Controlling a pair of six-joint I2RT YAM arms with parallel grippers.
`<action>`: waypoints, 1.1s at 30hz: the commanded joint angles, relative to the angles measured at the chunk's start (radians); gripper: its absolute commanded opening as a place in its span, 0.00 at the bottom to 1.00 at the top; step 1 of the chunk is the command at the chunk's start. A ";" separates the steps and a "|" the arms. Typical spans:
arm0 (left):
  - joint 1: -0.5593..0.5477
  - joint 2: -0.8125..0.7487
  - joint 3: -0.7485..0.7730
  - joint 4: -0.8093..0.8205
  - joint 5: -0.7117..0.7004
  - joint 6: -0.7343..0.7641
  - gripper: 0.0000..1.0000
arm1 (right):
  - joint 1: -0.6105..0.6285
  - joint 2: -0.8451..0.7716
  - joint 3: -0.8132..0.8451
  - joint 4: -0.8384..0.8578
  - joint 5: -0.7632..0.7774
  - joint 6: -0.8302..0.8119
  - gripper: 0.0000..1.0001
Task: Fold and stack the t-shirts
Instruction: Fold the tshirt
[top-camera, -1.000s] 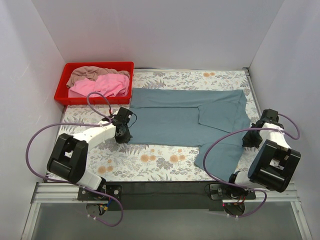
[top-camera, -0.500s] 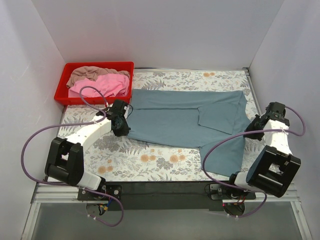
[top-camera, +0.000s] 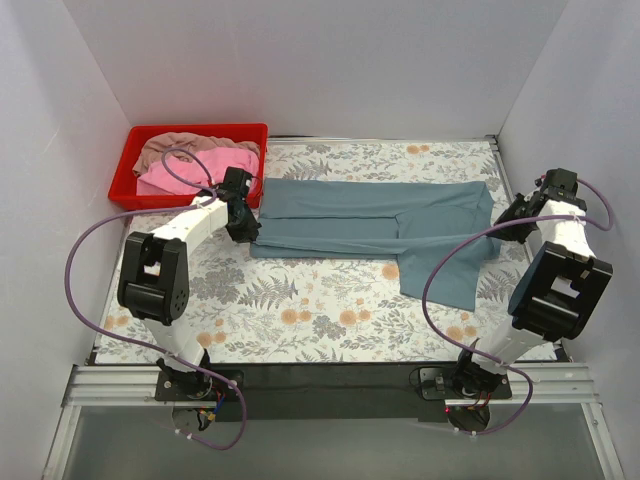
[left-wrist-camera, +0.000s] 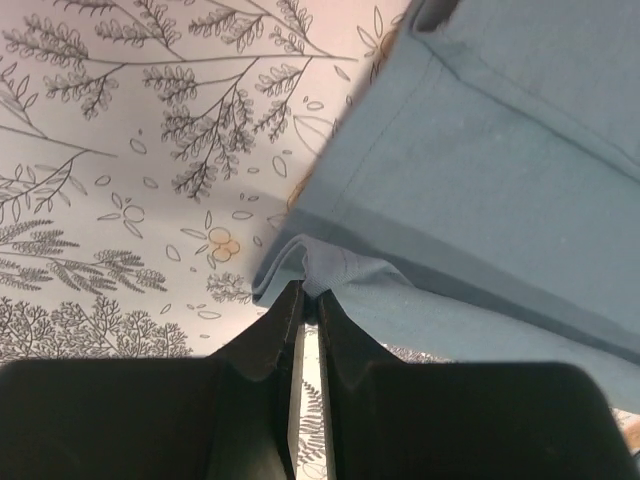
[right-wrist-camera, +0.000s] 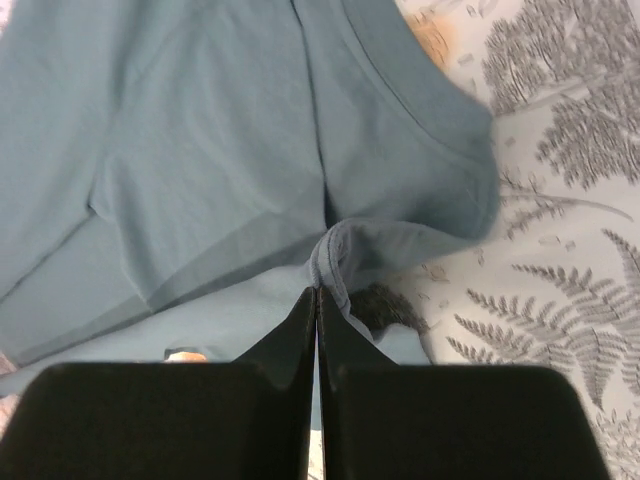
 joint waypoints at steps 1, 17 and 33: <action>0.018 0.036 0.085 0.006 -0.009 0.004 0.00 | 0.012 0.048 0.110 0.053 -0.045 0.024 0.01; 0.025 0.088 0.130 0.106 -0.047 0.041 0.00 | 0.027 0.214 0.198 0.102 -0.004 0.009 0.01; 0.025 0.149 0.116 0.179 -0.056 0.030 0.01 | 0.029 0.259 0.184 0.156 -0.019 0.000 0.01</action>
